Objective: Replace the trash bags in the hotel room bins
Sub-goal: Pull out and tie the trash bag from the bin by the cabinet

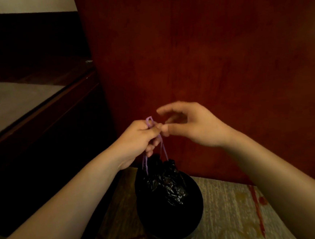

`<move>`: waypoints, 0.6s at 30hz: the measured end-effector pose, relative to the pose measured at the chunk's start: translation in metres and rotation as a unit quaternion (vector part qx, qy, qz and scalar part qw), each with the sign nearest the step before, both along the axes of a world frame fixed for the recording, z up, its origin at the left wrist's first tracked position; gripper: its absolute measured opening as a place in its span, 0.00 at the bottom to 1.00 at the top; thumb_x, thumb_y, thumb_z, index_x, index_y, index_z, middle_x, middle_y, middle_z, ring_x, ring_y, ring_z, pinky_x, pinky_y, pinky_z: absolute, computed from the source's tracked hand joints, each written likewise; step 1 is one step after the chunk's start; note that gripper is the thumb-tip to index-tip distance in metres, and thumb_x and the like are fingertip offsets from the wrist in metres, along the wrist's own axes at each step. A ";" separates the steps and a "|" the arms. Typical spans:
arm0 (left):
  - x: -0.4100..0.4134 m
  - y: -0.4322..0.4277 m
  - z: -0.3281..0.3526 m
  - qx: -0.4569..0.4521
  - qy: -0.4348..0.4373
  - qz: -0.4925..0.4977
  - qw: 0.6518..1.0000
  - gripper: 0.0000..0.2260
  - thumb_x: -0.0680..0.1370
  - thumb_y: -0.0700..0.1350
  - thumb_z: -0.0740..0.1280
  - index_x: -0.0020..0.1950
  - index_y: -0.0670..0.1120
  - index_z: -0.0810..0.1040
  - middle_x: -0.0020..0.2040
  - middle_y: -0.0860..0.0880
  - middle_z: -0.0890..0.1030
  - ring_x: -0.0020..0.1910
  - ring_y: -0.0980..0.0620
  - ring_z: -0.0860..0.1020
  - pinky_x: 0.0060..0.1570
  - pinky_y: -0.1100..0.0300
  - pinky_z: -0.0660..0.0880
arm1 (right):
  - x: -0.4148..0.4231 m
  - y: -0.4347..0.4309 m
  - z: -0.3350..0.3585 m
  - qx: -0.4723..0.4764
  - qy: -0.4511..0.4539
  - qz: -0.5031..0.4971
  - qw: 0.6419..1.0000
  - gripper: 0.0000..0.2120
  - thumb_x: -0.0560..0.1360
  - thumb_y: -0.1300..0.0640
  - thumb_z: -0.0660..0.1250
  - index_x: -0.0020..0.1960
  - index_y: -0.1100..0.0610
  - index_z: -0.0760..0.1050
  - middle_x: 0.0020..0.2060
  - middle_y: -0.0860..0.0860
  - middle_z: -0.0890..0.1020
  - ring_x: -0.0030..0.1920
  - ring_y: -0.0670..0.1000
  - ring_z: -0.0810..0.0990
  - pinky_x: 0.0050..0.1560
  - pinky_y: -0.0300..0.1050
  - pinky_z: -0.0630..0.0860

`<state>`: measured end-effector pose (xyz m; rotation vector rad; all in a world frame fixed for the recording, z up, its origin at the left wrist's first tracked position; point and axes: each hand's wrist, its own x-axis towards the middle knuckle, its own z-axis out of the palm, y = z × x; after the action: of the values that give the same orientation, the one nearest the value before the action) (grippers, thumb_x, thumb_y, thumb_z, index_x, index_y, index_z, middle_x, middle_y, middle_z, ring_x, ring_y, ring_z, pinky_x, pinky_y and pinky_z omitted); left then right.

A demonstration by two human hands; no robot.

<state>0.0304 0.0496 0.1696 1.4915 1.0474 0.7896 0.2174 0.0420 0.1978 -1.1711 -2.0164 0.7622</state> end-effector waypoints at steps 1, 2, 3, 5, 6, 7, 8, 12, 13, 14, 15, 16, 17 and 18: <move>-0.003 0.001 -0.003 -0.013 -0.011 -0.004 1.000 0.13 0.84 0.45 0.60 0.45 0.41 0.79 0.30 0.46 0.72 0.23 0.54 0.64 0.25 0.58 0.66 | 0.001 0.000 -0.009 -0.020 0.004 0.006 1.000 0.17 0.74 0.59 0.75 0.62 0.56 0.80 0.51 0.48 0.85 0.49 0.46 0.84 0.55 0.47 0.80; -0.005 0.002 -0.007 -0.019 -0.015 -0.011 1.000 0.13 0.84 0.45 0.60 0.44 0.42 0.79 0.30 0.46 0.73 0.23 0.54 0.65 0.25 0.58 0.67 | 0.000 0.000 -0.018 -0.030 0.013 0.008 0.999 0.14 0.74 0.60 0.74 0.60 0.56 0.82 0.49 0.48 0.86 0.49 0.46 0.84 0.56 0.50 0.80; -0.006 0.002 -0.011 -0.020 -0.010 -0.020 1.000 0.13 0.84 0.45 0.60 0.45 0.42 0.79 0.30 0.46 0.75 0.23 0.54 0.65 0.26 0.59 0.68 | -0.002 -0.001 -0.028 -0.035 0.031 0.002 0.999 0.11 0.74 0.60 0.74 0.57 0.55 0.84 0.47 0.49 0.87 0.48 0.47 0.85 0.56 0.54 0.81; -0.006 0.002 -0.015 -0.018 -0.001 -0.028 0.999 0.13 0.84 0.46 0.59 0.47 0.40 0.79 0.30 0.45 0.77 0.24 0.53 0.67 0.26 0.59 0.69 | -0.008 -0.002 -0.042 -0.037 0.064 -0.041 0.996 0.07 0.73 0.60 0.75 0.51 0.53 0.85 0.41 0.50 0.88 0.43 0.49 0.86 0.51 0.59 0.82; -0.005 0.002 -0.016 -0.014 0.001 -0.026 1.000 0.14 0.84 0.46 0.59 0.47 0.40 0.79 0.30 0.45 0.77 0.24 0.52 0.67 0.27 0.59 0.70 | -0.010 -0.002 -0.045 -0.035 0.071 -0.072 0.994 0.06 0.72 0.59 0.77 0.48 0.53 0.86 0.38 0.50 0.87 0.40 0.48 0.86 0.49 0.58 0.82; -0.005 0.002 -0.017 -0.009 0.003 -0.021 1.000 0.14 0.84 0.46 0.59 0.47 0.40 0.79 0.30 0.45 0.78 0.25 0.52 0.68 0.28 0.58 0.71 | -0.012 -0.002 -0.047 -0.027 0.070 -0.100 0.992 0.05 0.71 0.58 0.78 0.46 0.53 0.85 0.36 0.49 0.86 0.37 0.47 0.85 0.46 0.57 0.82; -0.004 0.002 -0.018 -0.006 0.005 -0.016 1.000 0.14 0.84 0.47 0.59 0.46 0.40 0.78 0.30 0.44 0.79 0.25 0.51 0.69 0.29 0.57 0.71 | -0.013 -0.001 -0.047 -0.012 0.055 -0.122 0.991 0.04 0.69 0.56 0.79 0.43 0.52 0.85 0.34 0.48 0.86 0.35 0.46 0.84 0.44 0.54 0.82; -0.006 0.003 -0.022 -0.021 0.004 0.002 1.000 0.15 0.84 0.47 0.58 0.46 0.40 0.78 0.31 0.43 0.80 0.26 0.48 0.70 0.31 0.56 0.72 | -0.018 -0.001 -0.045 0.028 -0.014 -0.152 0.988 0.06 0.69 0.51 0.78 0.38 0.51 0.83 0.32 0.45 0.83 0.35 0.43 0.81 0.38 0.46 0.78; -0.006 0.003 -0.023 -0.037 -0.011 0.011 0.999 0.14 0.84 0.46 0.58 0.47 0.40 0.78 0.31 0.43 0.80 0.26 0.49 0.70 0.31 0.57 0.72 | -0.019 -0.002 -0.045 0.037 -0.027 -0.158 0.986 0.07 0.70 0.49 0.78 0.38 0.50 0.82 0.32 0.45 0.83 0.35 0.43 0.80 0.37 0.45 0.76; -0.007 0.002 -0.024 -0.058 -0.033 0.022 0.998 0.13 0.84 0.46 0.58 0.50 0.40 0.78 0.32 0.42 0.80 0.27 0.49 0.71 0.31 0.57 0.73 | -0.020 -0.002 -0.046 0.050 -0.039 -0.167 0.984 0.07 0.70 0.48 0.77 0.38 0.50 0.82 0.32 0.45 0.82 0.35 0.43 0.80 0.36 0.44 0.74; -0.009 0.003 -0.025 -0.076 -0.058 0.032 0.995 0.12 0.84 0.46 0.59 0.52 0.40 0.78 0.34 0.42 0.81 0.28 0.49 0.72 0.32 0.58 0.75 | -0.020 -0.003 -0.046 0.061 -0.046 -0.173 0.982 0.07 0.71 0.48 0.76 0.38 0.50 0.82 0.32 0.45 0.82 0.35 0.43 0.79 0.35 0.43 0.73; -0.011 0.004 -0.026 -0.090 -0.079 0.038 0.992 0.13 0.84 0.45 0.59 0.55 0.39 0.79 0.36 0.41 0.83 0.30 0.49 0.75 0.35 0.57 0.76 | -0.020 -0.004 -0.047 0.063 -0.045 -0.174 0.982 0.07 0.71 0.48 0.76 0.39 0.50 0.81 0.31 0.45 0.81 0.34 0.43 0.78 0.34 0.41 0.72; -0.014 0.005 -0.027 -0.101 -0.091 0.038 0.990 0.13 0.83 0.45 0.59 0.57 0.39 0.80 0.40 0.40 0.84 0.32 0.49 0.77 0.38 0.57 0.77 | -0.019 -0.005 -0.048 0.047 -0.025 -0.166 0.985 0.07 0.72 0.50 0.76 0.39 0.50 0.81 0.31 0.46 0.81 0.32 0.43 0.78 0.34 0.40 0.72; -0.018 0.006 -0.026 -0.111 -0.097 0.034 0.988 0.13 0.83 0.44 0.61 0.58 0.39 0.81 0.43 0.40 0.85 0.35 0.49 0.78 0.41 0.57 0.78 | -0.019 -0.007 -0.048 0.008 0.018 -0.146 0.989 0.06 0.72 0.52 0.76 0.39 0.52 0.82 0.30 0.47 0.82 0.30 0.43 0.77 0.33 0.39 0.72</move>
<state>0.0128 0.0560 0.1431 1.1712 1.0089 0.8193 0.1981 0.0352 0.1494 -1.3932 -1.7657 0.6141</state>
